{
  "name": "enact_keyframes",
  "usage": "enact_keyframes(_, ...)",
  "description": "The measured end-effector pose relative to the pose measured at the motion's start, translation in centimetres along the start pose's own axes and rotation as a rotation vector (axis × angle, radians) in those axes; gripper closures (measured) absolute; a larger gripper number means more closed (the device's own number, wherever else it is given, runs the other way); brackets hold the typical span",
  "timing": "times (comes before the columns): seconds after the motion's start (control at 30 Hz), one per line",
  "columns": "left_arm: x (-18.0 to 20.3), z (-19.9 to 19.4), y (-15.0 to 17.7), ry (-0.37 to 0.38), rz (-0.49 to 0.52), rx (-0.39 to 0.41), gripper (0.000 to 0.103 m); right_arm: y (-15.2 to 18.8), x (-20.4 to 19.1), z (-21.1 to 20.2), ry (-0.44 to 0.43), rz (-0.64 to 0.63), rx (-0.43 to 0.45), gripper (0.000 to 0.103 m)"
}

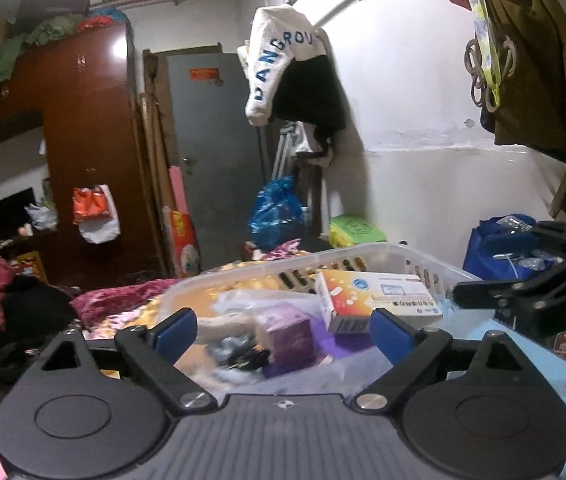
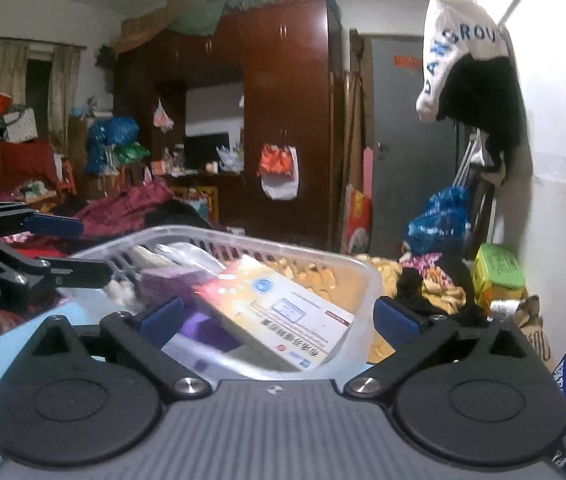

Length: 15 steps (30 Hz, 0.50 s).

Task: Organize objects

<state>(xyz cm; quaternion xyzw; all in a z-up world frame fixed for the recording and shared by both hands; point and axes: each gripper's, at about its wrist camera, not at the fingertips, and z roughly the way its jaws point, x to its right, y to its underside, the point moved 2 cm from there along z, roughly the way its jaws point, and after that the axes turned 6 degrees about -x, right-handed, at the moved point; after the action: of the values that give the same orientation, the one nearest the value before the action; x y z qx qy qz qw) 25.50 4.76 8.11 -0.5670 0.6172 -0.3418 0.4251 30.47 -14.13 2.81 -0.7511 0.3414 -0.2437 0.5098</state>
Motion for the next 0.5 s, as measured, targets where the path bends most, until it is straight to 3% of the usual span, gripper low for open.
enact_keyframes(0.2, 0.7, -6.5, 1.1, -0.082, 0.045, 0.044, 0.008, -0.1, -1.6, -4.3, 0.061, 0.015, 0.017, 0.0)
enact_keyframes(0.33, 1.8, -12.1, 3.6, -0.178, 0.077, 0.178, 0.006, 0.3, -2.8, -7.6, 0.143, 0.061, 0.018, 0.0)
enact_keyframes(0.43, 2.1, -15.1, 4.8, -0.189, 0.014, 0.231, 0.003, 1.3, -4.1, -10.8, 0.133, 0.059, 0.085, 0.0)
enact_keyframes(0.5, 2.0, -16.0, 5.7, -0.15, -0.034, 0.224, 0.003, 2.2, -4.9, -12.6, 0.113, 0.072, 0.128, 0.0)
